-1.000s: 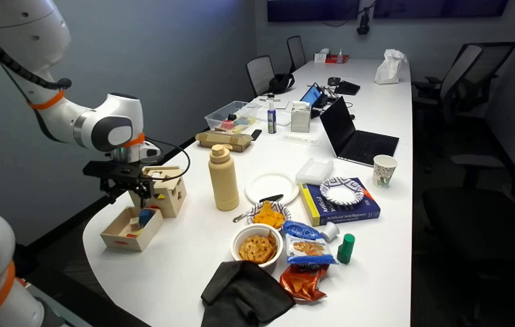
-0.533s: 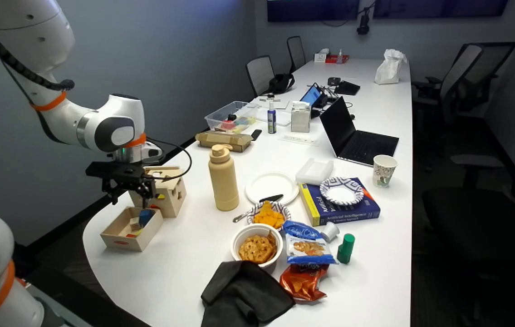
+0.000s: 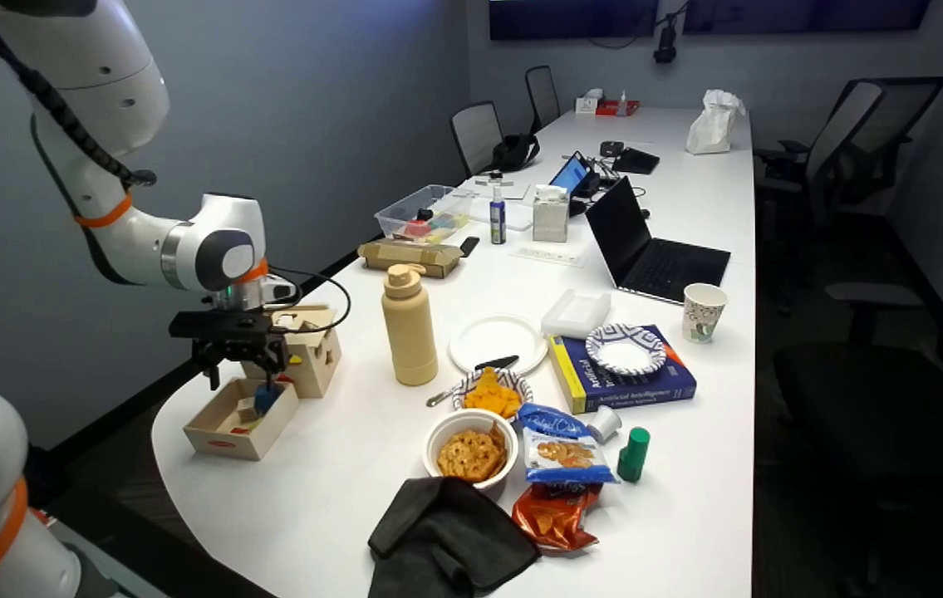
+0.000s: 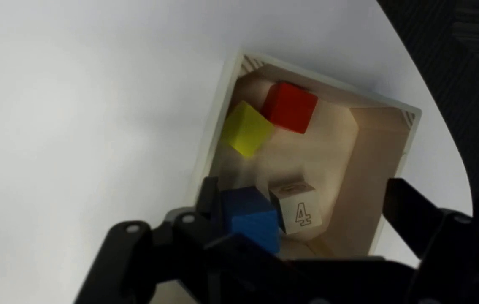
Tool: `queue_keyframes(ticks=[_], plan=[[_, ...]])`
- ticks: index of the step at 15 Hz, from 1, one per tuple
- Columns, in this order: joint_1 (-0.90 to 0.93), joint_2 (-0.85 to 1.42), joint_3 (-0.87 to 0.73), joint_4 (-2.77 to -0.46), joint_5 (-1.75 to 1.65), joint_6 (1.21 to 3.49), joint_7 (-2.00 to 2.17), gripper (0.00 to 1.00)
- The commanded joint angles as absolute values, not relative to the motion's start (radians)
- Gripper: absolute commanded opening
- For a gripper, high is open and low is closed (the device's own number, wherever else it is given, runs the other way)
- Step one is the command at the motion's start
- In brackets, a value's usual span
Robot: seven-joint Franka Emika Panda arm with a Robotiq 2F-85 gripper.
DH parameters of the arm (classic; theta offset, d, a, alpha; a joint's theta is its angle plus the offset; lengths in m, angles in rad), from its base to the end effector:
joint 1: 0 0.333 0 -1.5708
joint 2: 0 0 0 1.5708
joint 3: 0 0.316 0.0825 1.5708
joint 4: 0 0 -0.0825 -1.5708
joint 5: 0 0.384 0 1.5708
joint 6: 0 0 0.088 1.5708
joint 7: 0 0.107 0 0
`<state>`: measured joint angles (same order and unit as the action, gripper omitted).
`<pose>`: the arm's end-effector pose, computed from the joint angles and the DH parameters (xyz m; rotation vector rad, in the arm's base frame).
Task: Put the blue block inside the bigger block
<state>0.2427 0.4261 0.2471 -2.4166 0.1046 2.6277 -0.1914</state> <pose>0.4049 0.2255 0.1267 -2.8868 -0.8517 0.3415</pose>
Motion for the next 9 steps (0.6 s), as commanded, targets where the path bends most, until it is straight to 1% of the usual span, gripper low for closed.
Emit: queue_keyframes(ticks=[1,4,9], plan=[[0.262,0.480,0.252,-2.389,0.051,2.668,-0.142,1.00],[0.289,0.496,0.249,-2.415,0.015,2.759,-0.127,1.00],[0.354,0.520,0.198,-2.428,-0.072,2.866,-0.055,1.00]])
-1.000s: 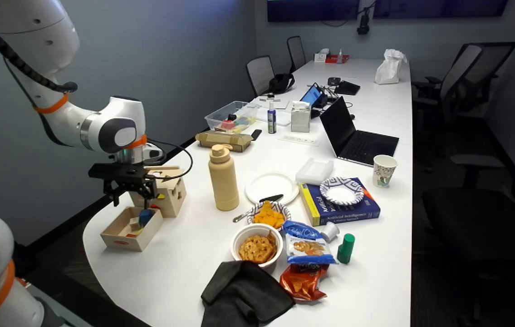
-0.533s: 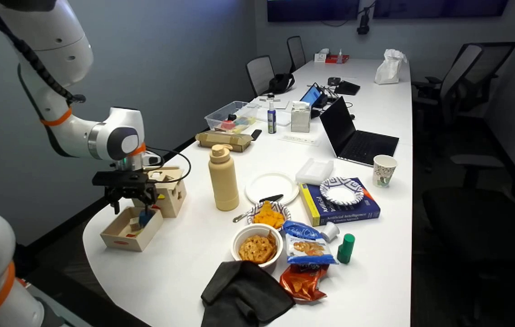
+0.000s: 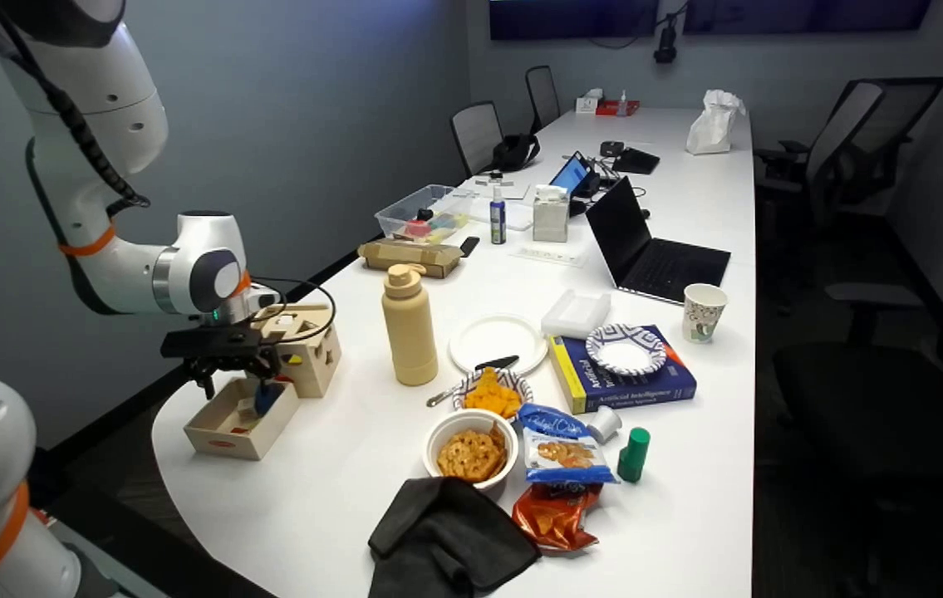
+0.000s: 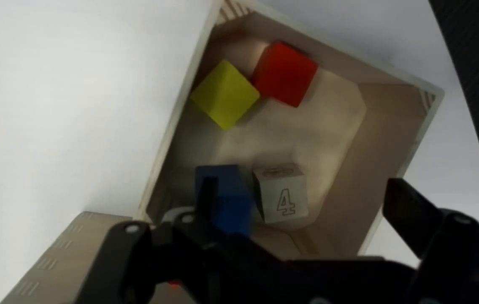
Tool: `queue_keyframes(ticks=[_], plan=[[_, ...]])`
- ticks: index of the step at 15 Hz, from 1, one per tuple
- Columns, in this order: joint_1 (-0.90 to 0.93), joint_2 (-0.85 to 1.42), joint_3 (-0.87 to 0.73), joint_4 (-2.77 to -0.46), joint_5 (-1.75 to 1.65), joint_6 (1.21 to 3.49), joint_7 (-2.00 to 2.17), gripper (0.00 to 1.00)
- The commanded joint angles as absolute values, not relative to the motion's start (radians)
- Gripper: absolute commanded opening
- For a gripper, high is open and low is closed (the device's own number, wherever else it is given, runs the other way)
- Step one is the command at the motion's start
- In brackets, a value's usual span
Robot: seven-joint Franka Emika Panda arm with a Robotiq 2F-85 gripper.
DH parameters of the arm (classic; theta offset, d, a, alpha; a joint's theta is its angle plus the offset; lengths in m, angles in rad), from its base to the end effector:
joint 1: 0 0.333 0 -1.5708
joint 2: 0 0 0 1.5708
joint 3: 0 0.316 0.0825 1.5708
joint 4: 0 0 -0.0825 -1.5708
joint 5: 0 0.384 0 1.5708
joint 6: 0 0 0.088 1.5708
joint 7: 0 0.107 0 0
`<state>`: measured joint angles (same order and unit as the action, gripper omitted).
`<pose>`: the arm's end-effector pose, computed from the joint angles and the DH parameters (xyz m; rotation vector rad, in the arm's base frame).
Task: Put the blue block inside the bigger block
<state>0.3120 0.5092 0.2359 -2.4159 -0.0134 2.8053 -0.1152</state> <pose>0.3916 0.2549 0.1017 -2.8877 -0.9781 0.1940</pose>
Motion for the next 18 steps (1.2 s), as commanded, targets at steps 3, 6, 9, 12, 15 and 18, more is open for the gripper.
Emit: queue_keyframes(ticks=[3,6,9,12,15,18], plan=[[0.389,0.513,0.166,-2.440,-0.100,2.898,-0.006,1.00],[0.417,0.498,0.147,-2.461,-0.118,2.922,0.027,1.00],[0.450,0.483,0.130,-2.483,-0.136,2.944,0.054,1.00],[0.488,0.466,0.108,-2.501,-0.150,2.953,0.079,1.00],[0.537,0.436,0.076,-2.527,-0.166,2.947,0.124,1.00],[0.588,0.405,0.034,-2.543,-0.192,2.932,0.175,1.00]])
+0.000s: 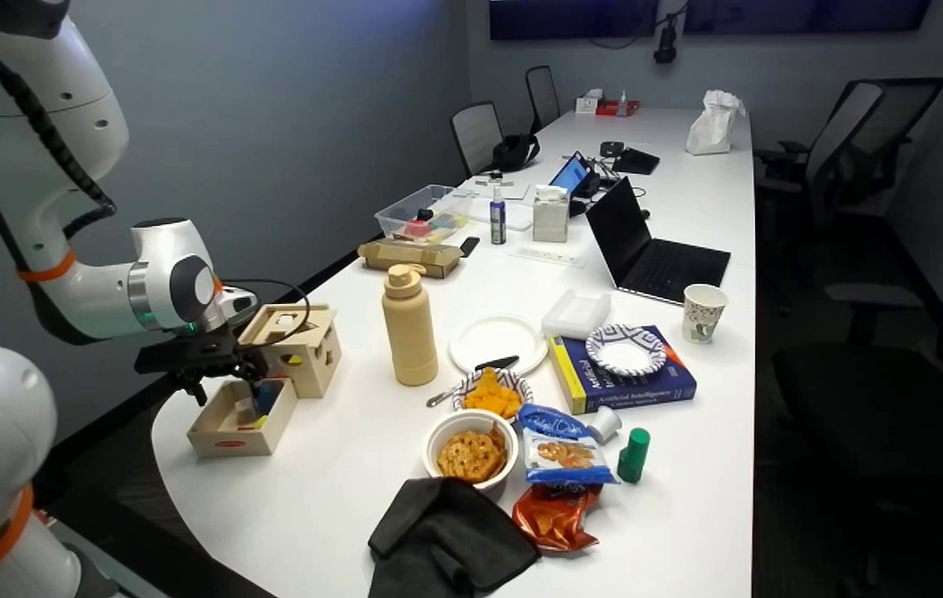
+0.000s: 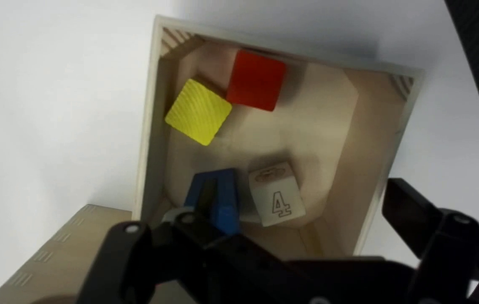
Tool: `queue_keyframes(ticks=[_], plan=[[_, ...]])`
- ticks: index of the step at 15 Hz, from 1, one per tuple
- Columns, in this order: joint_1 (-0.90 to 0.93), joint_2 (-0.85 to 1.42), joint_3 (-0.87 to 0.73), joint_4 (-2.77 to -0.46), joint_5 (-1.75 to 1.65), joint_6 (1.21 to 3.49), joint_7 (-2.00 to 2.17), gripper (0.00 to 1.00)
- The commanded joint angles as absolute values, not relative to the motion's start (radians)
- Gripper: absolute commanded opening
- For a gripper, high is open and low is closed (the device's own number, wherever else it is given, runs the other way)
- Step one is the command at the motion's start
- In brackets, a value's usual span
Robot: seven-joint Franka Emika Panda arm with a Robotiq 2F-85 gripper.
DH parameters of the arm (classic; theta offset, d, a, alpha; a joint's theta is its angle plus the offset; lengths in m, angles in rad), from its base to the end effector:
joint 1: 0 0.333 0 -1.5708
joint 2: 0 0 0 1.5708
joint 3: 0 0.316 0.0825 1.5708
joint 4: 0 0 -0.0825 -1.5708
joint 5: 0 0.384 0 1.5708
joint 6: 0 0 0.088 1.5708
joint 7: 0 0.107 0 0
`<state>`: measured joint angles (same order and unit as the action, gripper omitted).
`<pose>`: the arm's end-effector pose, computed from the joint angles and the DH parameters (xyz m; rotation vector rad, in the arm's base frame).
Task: Put the blue block inside the bigger block
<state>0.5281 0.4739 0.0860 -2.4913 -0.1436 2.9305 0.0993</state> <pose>0.3601 0.2708 0.1041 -2.9781 -0.9983 0.0509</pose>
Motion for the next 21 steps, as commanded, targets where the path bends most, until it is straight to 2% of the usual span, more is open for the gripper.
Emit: queue_keyframes(ticks=[1,8,21], plan=[[0.594,0.400,0.025,-2.541,-0.199,2.929,0.180,1.00],[0.553,0.415,0.022,-2.487,-0.217,2.885,0.139,1.00],[0.413,0.495,0.131,-2.431,-0.192,2.878,0.042,1.00]])
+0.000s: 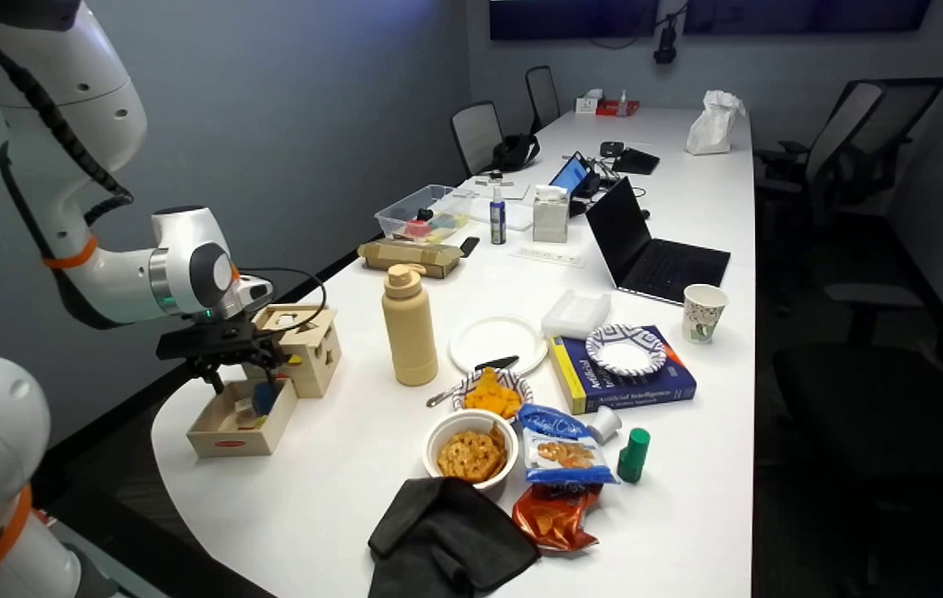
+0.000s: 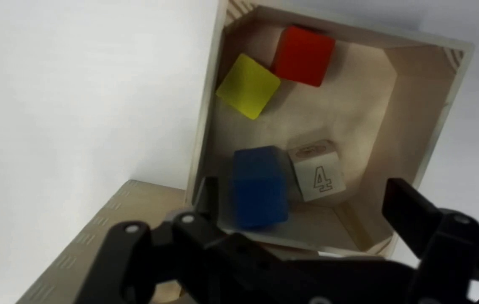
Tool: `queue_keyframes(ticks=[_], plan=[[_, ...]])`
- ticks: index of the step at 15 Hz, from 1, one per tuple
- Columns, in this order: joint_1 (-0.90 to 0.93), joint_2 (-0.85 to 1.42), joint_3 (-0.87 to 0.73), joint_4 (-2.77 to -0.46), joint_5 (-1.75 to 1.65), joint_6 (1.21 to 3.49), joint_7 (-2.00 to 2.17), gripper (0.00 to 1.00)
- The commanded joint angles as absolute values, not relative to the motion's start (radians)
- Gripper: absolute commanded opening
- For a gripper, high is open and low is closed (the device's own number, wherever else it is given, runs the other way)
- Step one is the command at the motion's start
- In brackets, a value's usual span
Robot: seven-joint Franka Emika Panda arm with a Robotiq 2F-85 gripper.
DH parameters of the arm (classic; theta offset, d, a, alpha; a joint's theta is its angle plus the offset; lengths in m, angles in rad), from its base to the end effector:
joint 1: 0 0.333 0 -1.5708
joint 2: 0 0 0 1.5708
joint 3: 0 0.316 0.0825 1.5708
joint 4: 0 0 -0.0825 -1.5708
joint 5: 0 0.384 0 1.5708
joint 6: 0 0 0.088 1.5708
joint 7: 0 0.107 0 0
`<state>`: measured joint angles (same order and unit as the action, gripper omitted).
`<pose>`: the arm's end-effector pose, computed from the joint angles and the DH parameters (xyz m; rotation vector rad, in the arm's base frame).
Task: Put the blue block inside the bigger block
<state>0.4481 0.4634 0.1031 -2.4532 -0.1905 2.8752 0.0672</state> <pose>0.3872 0.2566 0.1138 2.9619 1.0125 -0.0517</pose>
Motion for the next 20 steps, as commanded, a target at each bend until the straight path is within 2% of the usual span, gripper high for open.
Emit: queue_keyframes(ticks=[1,15,16,17,20], plan=[[0.407,0.504,0.133,-2.429,-0.192,2.884,0.036,1.00],[0.444,0.567,0.088,-2.371,-0.221,2.891,0.051,1.00],[0.448,0.570,0.083,-2.370,-0.225,2.892,0.054,0.75],[0.448,0.571,0.083,-2.370,-0.226,2.894,0.054,0.74],[0.450,0.573,0.080,-2.370,-0.228,2.897,0.055,0.48]])
